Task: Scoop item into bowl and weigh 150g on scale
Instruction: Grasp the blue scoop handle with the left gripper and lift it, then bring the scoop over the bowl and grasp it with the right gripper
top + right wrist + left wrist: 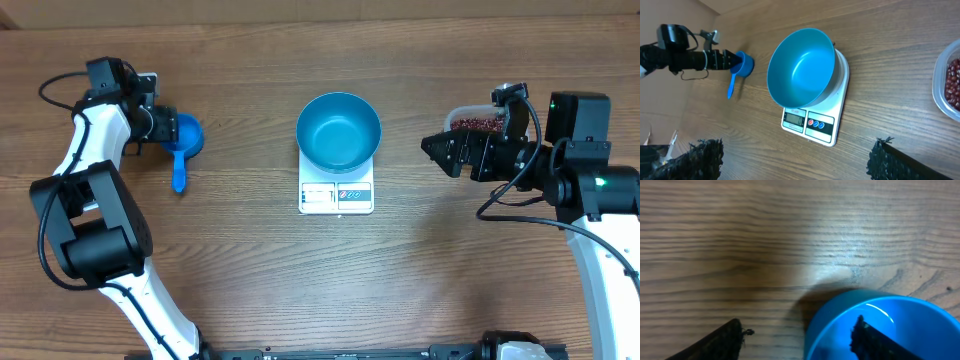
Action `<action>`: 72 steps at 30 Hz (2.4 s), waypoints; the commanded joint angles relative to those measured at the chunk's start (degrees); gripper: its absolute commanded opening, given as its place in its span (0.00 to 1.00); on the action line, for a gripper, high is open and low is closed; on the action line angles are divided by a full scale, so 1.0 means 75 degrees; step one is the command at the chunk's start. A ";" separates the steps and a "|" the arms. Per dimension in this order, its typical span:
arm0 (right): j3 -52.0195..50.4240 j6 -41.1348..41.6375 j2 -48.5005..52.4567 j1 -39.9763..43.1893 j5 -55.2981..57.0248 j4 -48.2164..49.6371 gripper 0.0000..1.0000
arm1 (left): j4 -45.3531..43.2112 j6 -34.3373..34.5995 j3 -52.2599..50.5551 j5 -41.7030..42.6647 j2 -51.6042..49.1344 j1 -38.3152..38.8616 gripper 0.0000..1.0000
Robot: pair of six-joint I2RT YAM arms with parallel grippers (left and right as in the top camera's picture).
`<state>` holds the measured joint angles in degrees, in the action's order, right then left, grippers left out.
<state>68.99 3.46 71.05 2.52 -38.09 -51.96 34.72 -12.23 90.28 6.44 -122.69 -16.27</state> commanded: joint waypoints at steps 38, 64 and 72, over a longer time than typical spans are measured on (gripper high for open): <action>0.0163 0.4826 0.0338 -0.2766 0.2349 0.3491 0.76 | 0.3378 0.9876 0.2442 0.1891 0.1460 0.2611 0.04; 0.0160 0.5100 0.1399 -0.3436 0.3188 0.3815 0.25 | 0.3290 1.1299 0.2442 0.1798 0.1460 0.5123 0.04; 0.0160 0.5100 0.1399 -0.3436 0.3185 0.3870 0.14 | 0.3416 1.1106 0.2442 0.1894 0.1460 0.5126 0.04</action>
<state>69.06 42.17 81.87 -22.92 -14.63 -23.42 59.88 73.21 107.94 19.57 -112.62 21.91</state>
